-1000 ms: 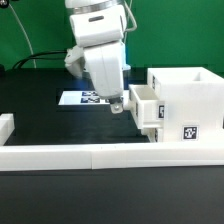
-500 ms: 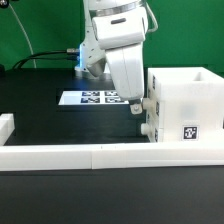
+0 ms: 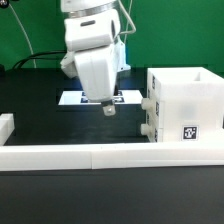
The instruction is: Assemble drawer
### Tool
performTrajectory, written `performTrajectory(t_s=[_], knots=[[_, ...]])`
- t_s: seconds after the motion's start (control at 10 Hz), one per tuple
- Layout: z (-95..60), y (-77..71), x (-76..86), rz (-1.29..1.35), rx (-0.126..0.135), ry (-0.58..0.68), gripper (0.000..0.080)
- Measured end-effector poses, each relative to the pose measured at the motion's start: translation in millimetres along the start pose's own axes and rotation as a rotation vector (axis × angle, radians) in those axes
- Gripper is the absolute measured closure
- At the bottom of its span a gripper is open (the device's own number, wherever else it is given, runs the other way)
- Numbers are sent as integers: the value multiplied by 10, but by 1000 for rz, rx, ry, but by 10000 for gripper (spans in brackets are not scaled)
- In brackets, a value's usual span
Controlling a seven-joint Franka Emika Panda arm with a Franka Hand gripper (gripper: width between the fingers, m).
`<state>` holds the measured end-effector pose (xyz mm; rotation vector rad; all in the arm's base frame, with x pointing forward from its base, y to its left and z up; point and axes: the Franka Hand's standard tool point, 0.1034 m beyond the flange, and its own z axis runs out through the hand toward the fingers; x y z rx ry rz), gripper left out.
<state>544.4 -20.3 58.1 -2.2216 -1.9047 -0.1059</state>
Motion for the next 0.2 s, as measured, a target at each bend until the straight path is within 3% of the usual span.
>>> performTrajectory(t_s=[0.2], knots=[[14, -5, 28, -2, 2, 1, 151]])
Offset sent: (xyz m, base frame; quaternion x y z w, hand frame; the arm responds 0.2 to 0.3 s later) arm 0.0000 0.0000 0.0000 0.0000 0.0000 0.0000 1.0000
